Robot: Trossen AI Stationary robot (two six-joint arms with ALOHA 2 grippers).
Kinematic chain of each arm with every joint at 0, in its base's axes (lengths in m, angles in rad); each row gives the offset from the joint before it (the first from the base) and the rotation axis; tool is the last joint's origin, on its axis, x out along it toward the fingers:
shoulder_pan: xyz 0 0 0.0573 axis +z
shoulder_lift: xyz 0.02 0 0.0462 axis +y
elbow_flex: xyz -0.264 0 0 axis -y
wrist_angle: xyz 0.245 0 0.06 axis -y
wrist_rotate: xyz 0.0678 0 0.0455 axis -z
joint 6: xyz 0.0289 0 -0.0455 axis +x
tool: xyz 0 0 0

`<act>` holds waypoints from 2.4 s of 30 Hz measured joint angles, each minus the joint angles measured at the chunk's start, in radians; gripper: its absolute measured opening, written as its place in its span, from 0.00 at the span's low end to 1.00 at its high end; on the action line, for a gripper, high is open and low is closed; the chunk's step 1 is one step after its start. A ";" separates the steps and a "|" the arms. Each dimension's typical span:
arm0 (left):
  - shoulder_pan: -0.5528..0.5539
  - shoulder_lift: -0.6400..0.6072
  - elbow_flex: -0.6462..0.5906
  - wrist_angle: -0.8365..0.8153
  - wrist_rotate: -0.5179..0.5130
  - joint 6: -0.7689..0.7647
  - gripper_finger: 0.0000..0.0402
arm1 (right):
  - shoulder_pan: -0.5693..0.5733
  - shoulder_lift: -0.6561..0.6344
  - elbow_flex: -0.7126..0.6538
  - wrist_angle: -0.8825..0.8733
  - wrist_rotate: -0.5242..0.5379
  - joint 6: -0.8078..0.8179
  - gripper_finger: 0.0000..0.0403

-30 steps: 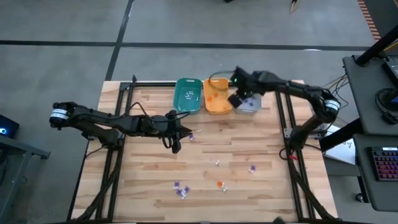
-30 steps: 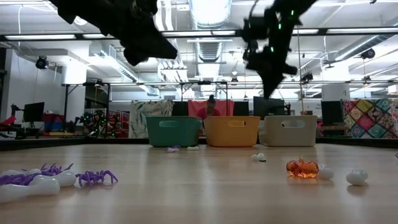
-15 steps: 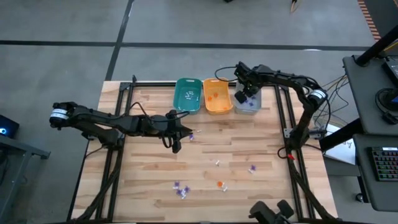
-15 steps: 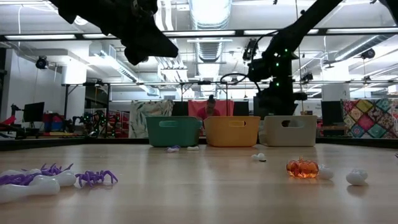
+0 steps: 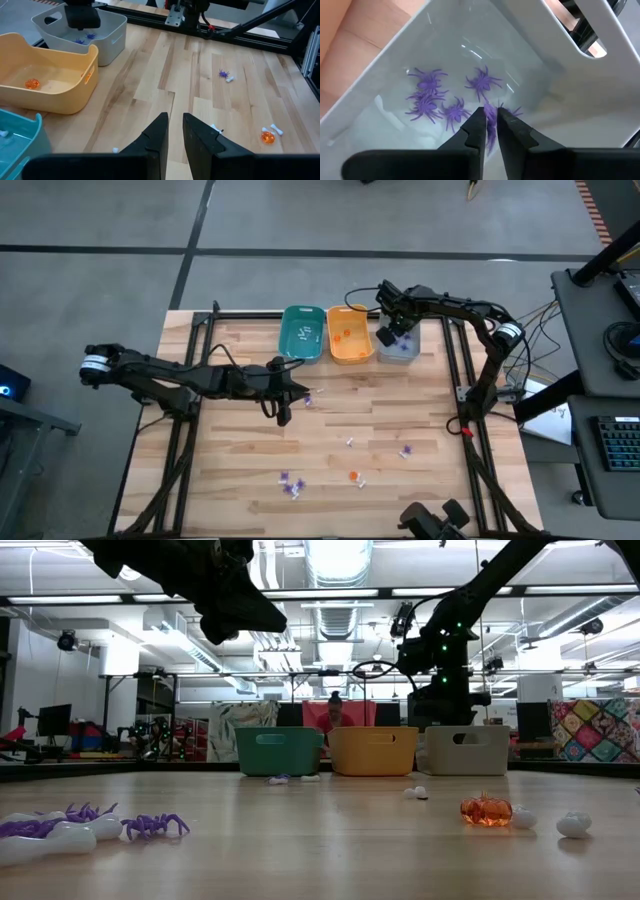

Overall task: Sort Halloween decoration
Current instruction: Put the purple spider toy into the gray bin

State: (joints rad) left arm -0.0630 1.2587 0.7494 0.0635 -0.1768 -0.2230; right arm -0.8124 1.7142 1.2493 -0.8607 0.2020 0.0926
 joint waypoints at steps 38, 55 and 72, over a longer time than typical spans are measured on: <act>-0.036 0.000 -0.112 -0.041 0.298 -0.267 0.10 | 0.586 -0.704 -0.379 0.402 0.008 0.133 0.11; -0.422 0.000 -0.095 -0.056 0.087 -0.414 0.10 | 0.811 -0.723 -0.467 0.575 0.008 -0.012 0.11; -0.550 0.229 -0.105 -0.048 -0.102 -0.598 0.25 | 0.810 -0.723 -0.467 0.621 0.006 -0.068 0.11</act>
State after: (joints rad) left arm -0.6129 1.4872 0.6449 0.0158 -0.2790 -0.8208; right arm -0.0021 0.9913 0.7818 -0.2396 0.2084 0.0250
